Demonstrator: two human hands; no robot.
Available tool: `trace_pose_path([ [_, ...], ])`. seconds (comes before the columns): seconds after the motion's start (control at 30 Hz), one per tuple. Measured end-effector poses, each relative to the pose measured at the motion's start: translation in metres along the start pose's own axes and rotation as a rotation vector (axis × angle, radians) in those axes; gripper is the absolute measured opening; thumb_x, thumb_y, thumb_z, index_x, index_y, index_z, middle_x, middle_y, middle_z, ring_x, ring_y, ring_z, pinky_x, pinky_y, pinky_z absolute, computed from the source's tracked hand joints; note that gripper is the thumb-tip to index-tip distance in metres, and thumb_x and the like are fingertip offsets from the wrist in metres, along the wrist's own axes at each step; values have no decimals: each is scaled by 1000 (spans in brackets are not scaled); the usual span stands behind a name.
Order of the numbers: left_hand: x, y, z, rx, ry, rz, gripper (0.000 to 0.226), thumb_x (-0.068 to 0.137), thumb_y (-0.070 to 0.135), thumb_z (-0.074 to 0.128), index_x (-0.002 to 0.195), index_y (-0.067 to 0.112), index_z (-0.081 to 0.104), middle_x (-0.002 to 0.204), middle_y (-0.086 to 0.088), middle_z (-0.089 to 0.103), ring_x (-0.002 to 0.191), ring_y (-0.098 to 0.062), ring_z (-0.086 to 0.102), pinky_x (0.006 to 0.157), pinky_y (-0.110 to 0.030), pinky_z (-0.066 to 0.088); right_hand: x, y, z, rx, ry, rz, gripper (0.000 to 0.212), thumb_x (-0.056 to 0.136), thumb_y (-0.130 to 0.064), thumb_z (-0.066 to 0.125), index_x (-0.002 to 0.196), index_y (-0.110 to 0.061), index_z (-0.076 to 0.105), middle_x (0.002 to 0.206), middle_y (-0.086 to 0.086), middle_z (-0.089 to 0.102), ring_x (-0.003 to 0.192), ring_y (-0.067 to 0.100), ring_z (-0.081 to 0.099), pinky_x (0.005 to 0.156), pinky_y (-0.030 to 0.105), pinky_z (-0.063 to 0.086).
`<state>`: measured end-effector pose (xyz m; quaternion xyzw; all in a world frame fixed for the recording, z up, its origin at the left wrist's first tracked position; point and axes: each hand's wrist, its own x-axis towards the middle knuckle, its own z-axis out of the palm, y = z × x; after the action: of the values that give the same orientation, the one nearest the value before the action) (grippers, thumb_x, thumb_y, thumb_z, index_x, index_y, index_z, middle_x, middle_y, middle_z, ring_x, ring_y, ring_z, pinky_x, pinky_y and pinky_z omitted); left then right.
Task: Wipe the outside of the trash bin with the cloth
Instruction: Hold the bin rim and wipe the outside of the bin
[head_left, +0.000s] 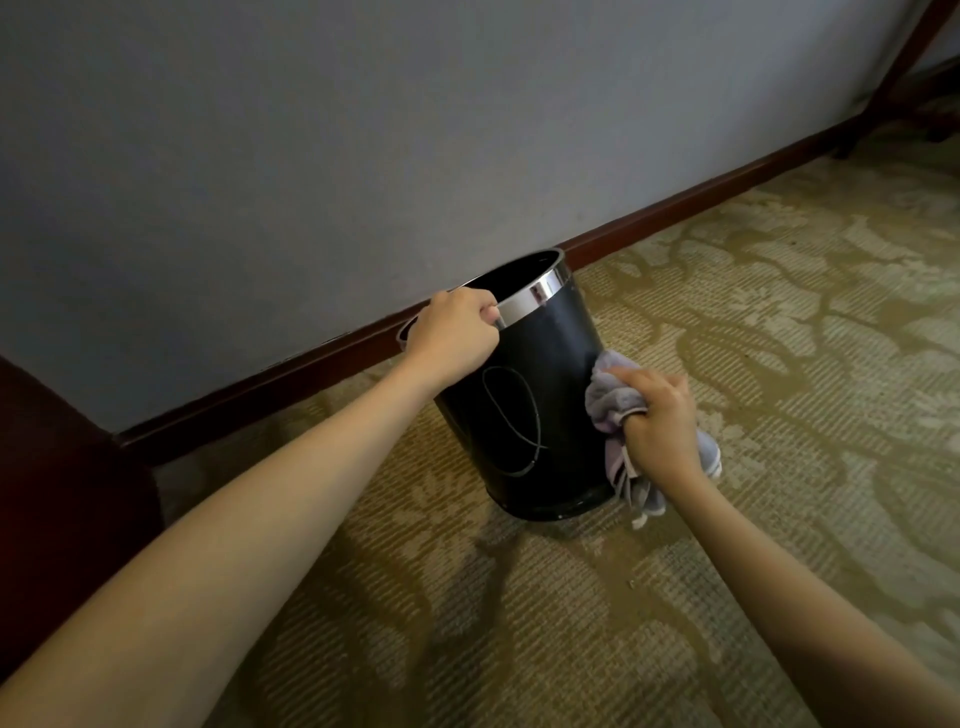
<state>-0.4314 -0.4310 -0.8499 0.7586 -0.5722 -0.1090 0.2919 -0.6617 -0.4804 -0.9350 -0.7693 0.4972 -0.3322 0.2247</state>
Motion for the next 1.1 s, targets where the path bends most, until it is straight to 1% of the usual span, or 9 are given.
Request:
trace_pose_path([
  [0.13, -6, 2, 2, 21, 2, -9, 34, 93, 19, 41, 59, 25, 41, 66, 3, 48, 65, -18, 49, 55, -30, 33, -9, 2, -7, 10, -49, 4, 48, 72, 8, 56, 107, -21, 71, 98, 6, 67, 100, 26, 51, 92, 54, 40],
  [0.27, -14, 6, 1, 53, 10, -12, 32, 95, 18, 38, 63, 24, 38, 69, 2, 44, 67, -22, 48, 52, -32, 32, -14, -7, -12, 202, -78, -46, 46, 73, 14, 51, 99, -19, 71, 80, 2, 70, 80, 23, 66, 73, 48, 55],
  [0.37, -8, 14, -9, 45, -38, -34, 29, 92, 12, 41, 64, 18, 44, 68, -1, 48, 68, -23, 51, 59, -35, 40, -16, -11, -12, 129, -62, -50, 49, 72, 9, 58, 114, -17, 65, 101, 3, 68, 99, 30, 58, 86, 49, 47],
  [0.47, -2, 18, -20, 79, -93, -94, 31, 88, 7, 41, 58, 15, 41, 63, -2, 47, 63, -23, 48, 53, -31, 34, -18, -17, -8, 108, -106, -79, 50, 73, 5, 63, 120, -12, 59, 116, 7, 61, 108, 28, 53, 94, 44, 43],
  [0.63, 6, 11, -35, 77, -98, -183, 19, 85, 6, 41, 73, 8, 56, 96, -23, 62, 95, -41, 58, 83, -42, 47, -12, -38, -10, 127, -191, -112, 42, 76, -1, 66, 117, -11, 63, 104, 8, 64, 99, 26, 57, 88, 42, 45],
  [0.7, 10, 9, -36, 63, -106, -166, 22, 85, 5, 40, 70, 9, 57, 96, -25, 64, 92, -40, 58, 76, -39, 47, -4, -56, -11, 145, -155, -187, 43, 75, 1, 66, 116, -11, 65, 102, 9, 65, 97, 25, 57, 87, 39, 45],
  [0.83, 17, 2, -41, 49, -150, -94, 38, 94, 19, 45, 56, 16, 38, 60, -3, 47, 69, -28, 45, 53, -31, 30, 1, -79, 0, 96, -161, -357, 49, 71, 11, 62, 115, -10, 66, 107, 10, 62, 97, 25, 50, 86, 32, 37],
  [1.0, 5, -45, -59, -113, -182, -43, 36, 101, 30, 37, 92, 2, 58, 95, -13, 61, 88, -19, 52, 80, -33, 38, -28, -46, 9, 54, -206, -293, 45, 70, 9, 65, 109, -13, 69, 104, 6, 62, 95, 26, 49, 85, 41, 40],
  [1.1, -8, -77, -69, -179, -140, -114, 33, 102, 28, 33, 96, 8, 59, 90, -5, 59, 87, -17, 53, 78, -34, 39, -45, -28, 11, 52, -207, -236, 44, 69, 10, 68, 106, -15, 70, 100, 3, 63, 90, 26, 51, 84, 48, 42],
])
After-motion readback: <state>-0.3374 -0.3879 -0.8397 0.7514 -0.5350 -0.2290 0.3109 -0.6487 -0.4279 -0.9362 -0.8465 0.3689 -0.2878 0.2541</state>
